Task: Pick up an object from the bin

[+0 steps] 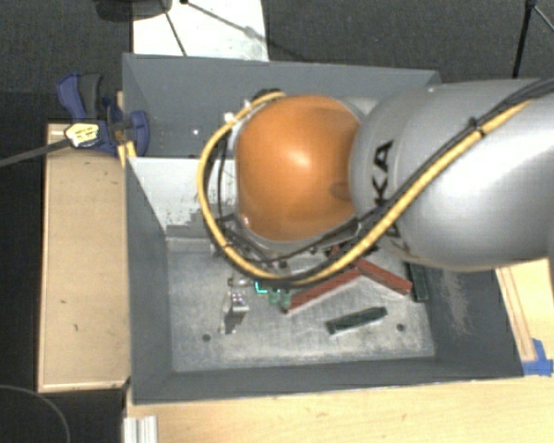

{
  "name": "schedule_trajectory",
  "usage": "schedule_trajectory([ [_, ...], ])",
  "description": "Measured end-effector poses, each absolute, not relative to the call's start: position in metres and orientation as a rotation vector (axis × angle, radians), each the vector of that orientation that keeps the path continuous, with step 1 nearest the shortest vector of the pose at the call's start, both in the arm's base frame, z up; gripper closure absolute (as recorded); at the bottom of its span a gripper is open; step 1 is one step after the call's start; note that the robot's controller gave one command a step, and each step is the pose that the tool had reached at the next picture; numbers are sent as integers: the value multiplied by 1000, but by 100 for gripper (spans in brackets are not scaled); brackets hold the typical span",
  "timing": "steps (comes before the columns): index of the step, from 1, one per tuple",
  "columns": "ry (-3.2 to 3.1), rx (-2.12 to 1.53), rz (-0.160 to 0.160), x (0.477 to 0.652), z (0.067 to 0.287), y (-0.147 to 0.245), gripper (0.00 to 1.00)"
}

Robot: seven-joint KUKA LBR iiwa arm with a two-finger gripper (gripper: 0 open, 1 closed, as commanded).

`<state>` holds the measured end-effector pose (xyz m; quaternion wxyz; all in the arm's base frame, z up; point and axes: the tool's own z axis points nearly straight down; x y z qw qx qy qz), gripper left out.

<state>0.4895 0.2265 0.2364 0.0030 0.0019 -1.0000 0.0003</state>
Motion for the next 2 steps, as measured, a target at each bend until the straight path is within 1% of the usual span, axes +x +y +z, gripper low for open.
schedule_trajectory([
  [1, -3143, -2, -2, 492, 241, 225, 0],
  [2, -3142, 128, -3, 515, 216, 176, 0],
])
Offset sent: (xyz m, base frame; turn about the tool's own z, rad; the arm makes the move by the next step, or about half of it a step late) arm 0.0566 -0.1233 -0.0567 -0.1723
